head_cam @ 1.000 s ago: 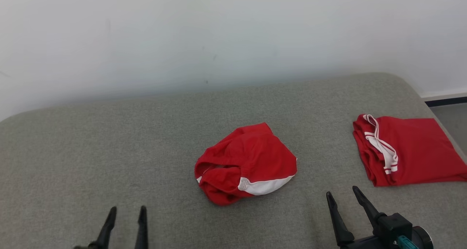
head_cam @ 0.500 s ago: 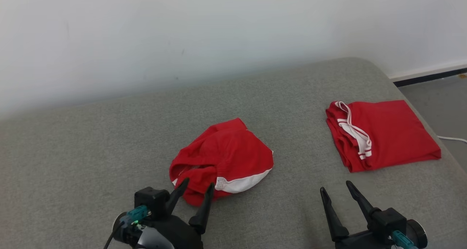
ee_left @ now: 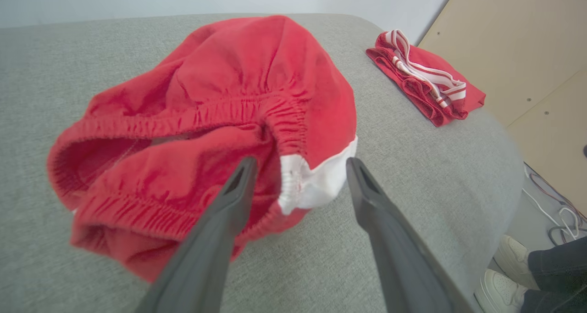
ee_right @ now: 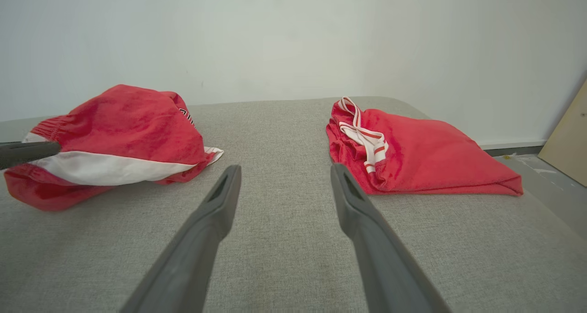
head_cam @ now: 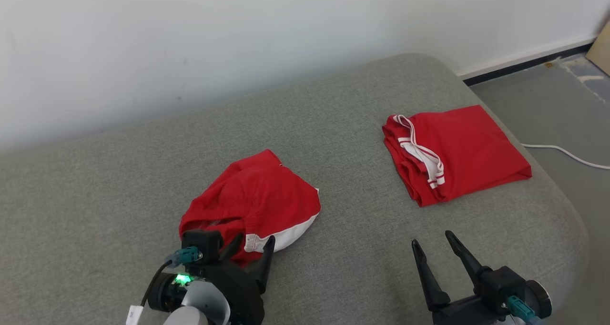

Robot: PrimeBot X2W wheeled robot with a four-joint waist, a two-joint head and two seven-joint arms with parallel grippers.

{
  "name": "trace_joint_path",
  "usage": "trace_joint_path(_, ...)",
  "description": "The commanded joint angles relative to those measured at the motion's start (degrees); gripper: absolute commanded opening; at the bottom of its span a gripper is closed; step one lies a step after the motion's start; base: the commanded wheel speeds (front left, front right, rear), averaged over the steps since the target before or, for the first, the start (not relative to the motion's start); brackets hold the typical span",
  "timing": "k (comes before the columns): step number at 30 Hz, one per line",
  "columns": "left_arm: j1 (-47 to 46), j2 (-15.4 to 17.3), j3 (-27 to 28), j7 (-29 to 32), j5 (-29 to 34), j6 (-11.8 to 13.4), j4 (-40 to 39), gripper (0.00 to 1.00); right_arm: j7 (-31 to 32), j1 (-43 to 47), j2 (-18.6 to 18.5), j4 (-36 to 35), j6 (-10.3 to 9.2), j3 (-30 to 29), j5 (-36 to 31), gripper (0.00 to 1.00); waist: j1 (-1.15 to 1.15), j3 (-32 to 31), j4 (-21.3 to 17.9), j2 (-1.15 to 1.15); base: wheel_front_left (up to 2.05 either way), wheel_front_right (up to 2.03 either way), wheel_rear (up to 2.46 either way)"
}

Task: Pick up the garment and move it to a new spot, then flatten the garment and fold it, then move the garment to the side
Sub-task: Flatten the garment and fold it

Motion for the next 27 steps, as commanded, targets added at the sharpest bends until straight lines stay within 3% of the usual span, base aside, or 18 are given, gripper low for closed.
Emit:
trace_joint_path(1,-1.37,-0.08,0.15,0.76,-0.49,1.10,1.43,1.00,-0.29,-0.20,-0.23,0.06,-0.17,0.25,-0.01,1.00,0.00,0.42,-1.00,-0.01,0.00,0.00,0.00)
trace_joint_path(3,-2.04,-0.15,-0.23,2.02,-0.84,1.51,2.61,1.00,-0.31,-0.41,-0.31,0.10,-0.17,0.37,0.12,1.00,0.00,0.41,-1.25,-0.01,0.00,0.00,0.00)
trace_joint_path(4,-2.39,-0.13,-0.30,2.28,-0.95,1.52,3.05,0.51,-0.32,-0.55,-0.33,0.11,-0.17,0.47,0.18,1.00,0.00,0.41,-1.35,-0.01,0.00,0.00,0.00)
trace_joint_path(5,-2.91,-0.14,-0.32,2.33,-1.07,1.58,3.33,0.14,-0.33,-0.65,-0.32,0.12,-0.17,0.56,0.24,1.00,0.00,0.42,-1.44,-0.01,0.00,0.00,0.00)
trace_joint_path(6,-2.91,-0.14,-0.32,2.33,-1.07,1.58,3.33,0.14,-0.33,-0.65,-0.32,0.12,-0.17,0.56,0.24,1.00,0.00,0.42,-1.44,-0.01,0.00,0.00,0.00)
trace_joint_path(7,-3.33,-0.14,-0.23,2.14,-1.23,1.88,3.61,0.00,-0.34,-0.67,-0.34,0.13,-0.17,0.68,0.27,1.00,0.00,0.41,-1.51,-0.01,0.00,0.00,0.00)
trace_joint_path(19,-10.31,-0.42,-2.49,-3.26,-3.83,-0.23,0.91,0.00,-0.33,-0.64,-0.42,0.13,-0.17,0.60,0.26,1.00,0.00,-0.10,-0.88,-0.01,0.00,0.00,0.00)
trace_joint_path(27,-20.78,-0.39,-7.74,-5.71,-10.41,-0.02,-5.86,0.00,-0.34,-1.15,0.02,0.10,-0.17,1.05,0.17,1.00,0.00,-0.03,-0.91,-0.01,0.00,0.00,0.00)
